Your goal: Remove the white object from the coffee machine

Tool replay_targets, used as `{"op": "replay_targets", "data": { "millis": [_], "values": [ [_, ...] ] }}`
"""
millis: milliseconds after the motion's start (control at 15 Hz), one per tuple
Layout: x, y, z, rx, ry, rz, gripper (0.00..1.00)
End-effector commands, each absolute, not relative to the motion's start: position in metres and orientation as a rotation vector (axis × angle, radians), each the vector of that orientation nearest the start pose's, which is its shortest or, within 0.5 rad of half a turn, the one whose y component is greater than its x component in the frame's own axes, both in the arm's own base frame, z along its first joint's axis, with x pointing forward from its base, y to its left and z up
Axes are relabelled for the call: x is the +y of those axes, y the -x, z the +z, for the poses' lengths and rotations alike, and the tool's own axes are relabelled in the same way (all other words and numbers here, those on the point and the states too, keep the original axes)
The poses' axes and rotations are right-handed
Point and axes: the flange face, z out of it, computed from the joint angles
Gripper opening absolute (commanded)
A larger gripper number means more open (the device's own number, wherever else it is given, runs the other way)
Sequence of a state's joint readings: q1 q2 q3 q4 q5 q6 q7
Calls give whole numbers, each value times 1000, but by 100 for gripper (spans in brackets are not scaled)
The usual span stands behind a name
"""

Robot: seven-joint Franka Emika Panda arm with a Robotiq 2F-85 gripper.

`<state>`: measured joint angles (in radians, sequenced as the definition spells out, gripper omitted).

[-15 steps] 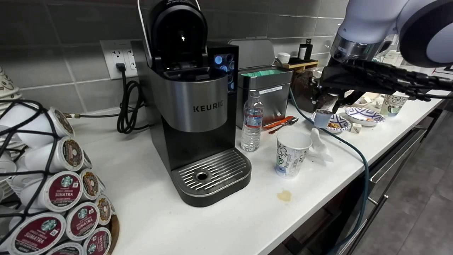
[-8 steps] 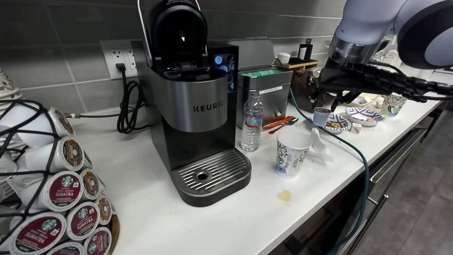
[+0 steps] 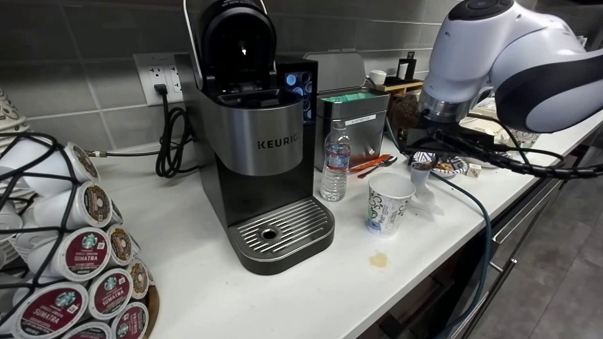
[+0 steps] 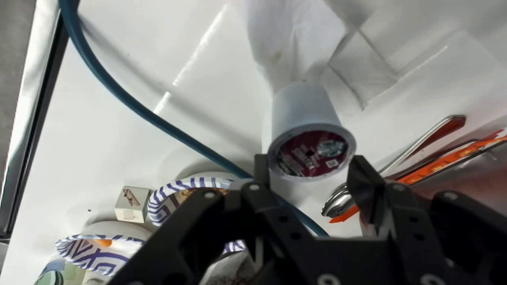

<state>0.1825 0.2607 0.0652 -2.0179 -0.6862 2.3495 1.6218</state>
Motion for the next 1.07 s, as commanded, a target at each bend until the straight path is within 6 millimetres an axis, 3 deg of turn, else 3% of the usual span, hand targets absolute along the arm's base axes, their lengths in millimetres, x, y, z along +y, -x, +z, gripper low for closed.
{"op": "replay_targets", "data": {
  "millis": [0,267,600,667,733,933,1000],
  "values": [
    [140,-604,300,1496,2893,-727,28],
    [137,-607,273,1564,2818,-671,28],
    [138,-605,270,1578,2818,-639,28],
    [138,-604,272,1574,2825,-623,78],
    [138,-603,276,1574,2821,-620,79],
    [133,-597,296,1575,2819,-645,98],
    [131,-596,308,1571,2813,-688,100]
  ]
}}
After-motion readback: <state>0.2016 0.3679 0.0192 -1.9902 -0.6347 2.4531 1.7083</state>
